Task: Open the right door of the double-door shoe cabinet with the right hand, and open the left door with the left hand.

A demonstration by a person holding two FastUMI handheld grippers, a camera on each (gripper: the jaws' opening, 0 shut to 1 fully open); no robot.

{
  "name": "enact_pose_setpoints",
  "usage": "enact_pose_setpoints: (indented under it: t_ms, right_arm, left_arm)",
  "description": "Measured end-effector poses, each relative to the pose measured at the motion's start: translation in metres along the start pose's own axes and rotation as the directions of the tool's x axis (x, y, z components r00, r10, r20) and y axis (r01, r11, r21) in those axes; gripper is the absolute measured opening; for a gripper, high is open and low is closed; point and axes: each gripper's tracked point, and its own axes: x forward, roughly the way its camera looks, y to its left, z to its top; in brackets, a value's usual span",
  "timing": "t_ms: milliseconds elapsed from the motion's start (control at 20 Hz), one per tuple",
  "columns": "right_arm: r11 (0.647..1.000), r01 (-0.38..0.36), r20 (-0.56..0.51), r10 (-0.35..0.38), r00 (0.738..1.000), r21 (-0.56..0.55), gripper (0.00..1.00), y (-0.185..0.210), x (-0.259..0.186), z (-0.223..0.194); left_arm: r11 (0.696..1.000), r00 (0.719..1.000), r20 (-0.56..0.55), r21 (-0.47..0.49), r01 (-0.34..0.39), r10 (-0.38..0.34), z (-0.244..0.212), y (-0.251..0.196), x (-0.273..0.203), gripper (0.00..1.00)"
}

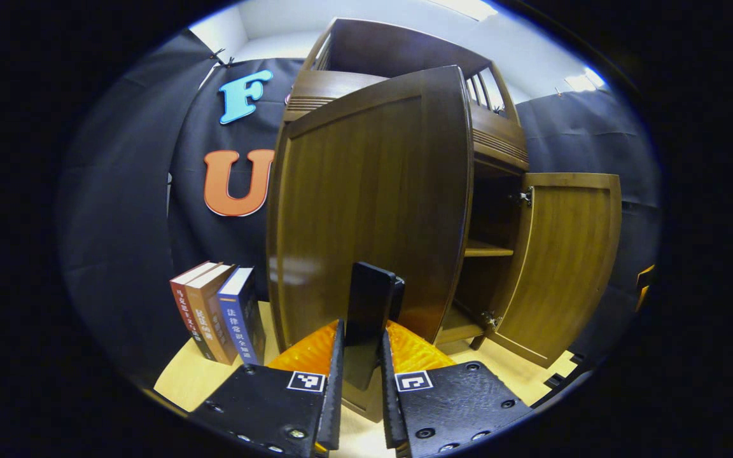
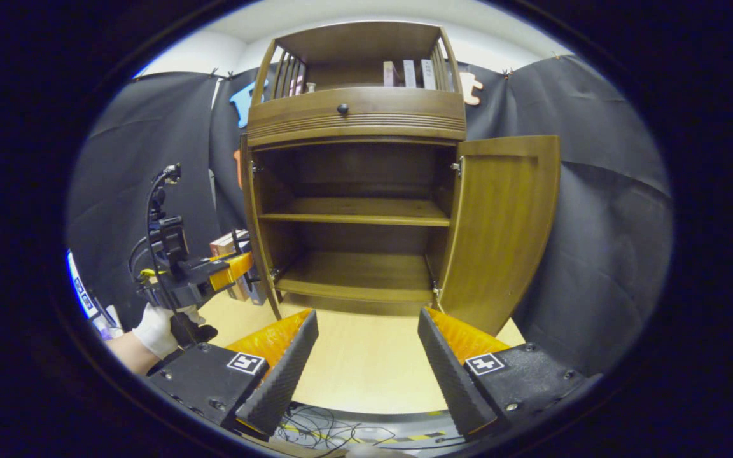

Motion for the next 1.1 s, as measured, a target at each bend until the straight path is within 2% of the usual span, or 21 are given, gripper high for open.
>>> enact_pose_setpoints:
  t_ms: [200, 250, 300, 350, 400, 550, 650, 700, 800, 1000, 1100]
  right_arm:
    - [0.999, -0.035, -0.006, 0.035, 0.999, 0.000, 0.99, 0.016, 0.002, -0.005]
    - [0.999, -0.042, -0.006, 0.042, 0.999, 0.001, 0.99, 0.019, 0.004, -0.005]
    - [0.999, -0.048, -0.006, 0.048, 0.999, 0.001, 0.97, 0.021, 0.006, -0.005]
    - [0.999, -0.051, -0.006, 0.051, 0.999, 0.001, 0.99, 0.023, 0.007, -0.004]
    - [0.998, -0.056, -0.009, 0.056, 0.998, 0.001, 0.99, 0.025, 0.009, -0.004]
    - [0.998, -0.069, -0.018, 0.069, 0.997, -0.003, 0.99, 0.031, 0.014, -0.006]
    - [0.997, -0.078, -0.024, 0.078, 0.997, -0.012, 0.99, 0.035, 0.017, -0.007]
    - [0.996, -0.083, -0.027, 0.082, 0.996, -0.017, 0.99, 0.038, 0.018, -0.008]
    - [0.996, -0.091, -0.032, 0.091, 0.995, -0.021, 1.00, 0.042, 0.020, -0.010]
    - [0.994, -0.111, -0.038, 0.110, 0.993, -0.022, 0.99, 0.051, 0.025, -0.009]
    - [0.993, -0.116, -0.037, 0.115, 0.993, -0.024, 0.97, 0.051, 0.025, -0.011]
  left_arm:
    - [1.000, 1.000, -0.007, 0.000, -0.028, 0.028, -0.001, 0.020, -0.014, 0.26]
    - [0.999, 0.999, -0.010, 0.018, -0.051, 0.051, -0.001, 0.028, -0.025, 0.34]
    - [0.996, 0.997, -0.002, 0.050, -0.073, 0.073, 0.001, 0.032, -0.027, 0.04]
    - [0.994, 0.996, 0.003, 0.076, -0.084, 0.084, -0.001, 0.037, -0.023, 0.12]
    - [0.992, 0.996, 0.007, 0.088, -0.092, 0.091, -0.001, 0.040, -0.025, 0.12]
    - [0.990, 0.994, 0.010, 0.082, -0.111, 0.110, -0.002, 0.054, -0.028, 0.07]
    - [0.987, 0.991, 0.019, 0.081, -0.137, 0.136, -0.001, 0.065, -0.035, 0.07]
    - [0.985, 0.988, 0.028, 0.076, -0.153, 0.151, 0.001, 0.072, -0.035, 0.02]
    - [0.985, 0.987, 0.031, 0.064, -0.162, 0.161, 0.001, 0.081, -0.037, 0.00]
    - [0.983, 0.983, 0.028, 0.041, -0.181, 0.180, 0.002, 0.105, -0.041, 0.00]
    - [0.986, 0.987, 0.028, 0.029, -0.162, 0.161, 0.002, 0.110, -0.041, 0.00]
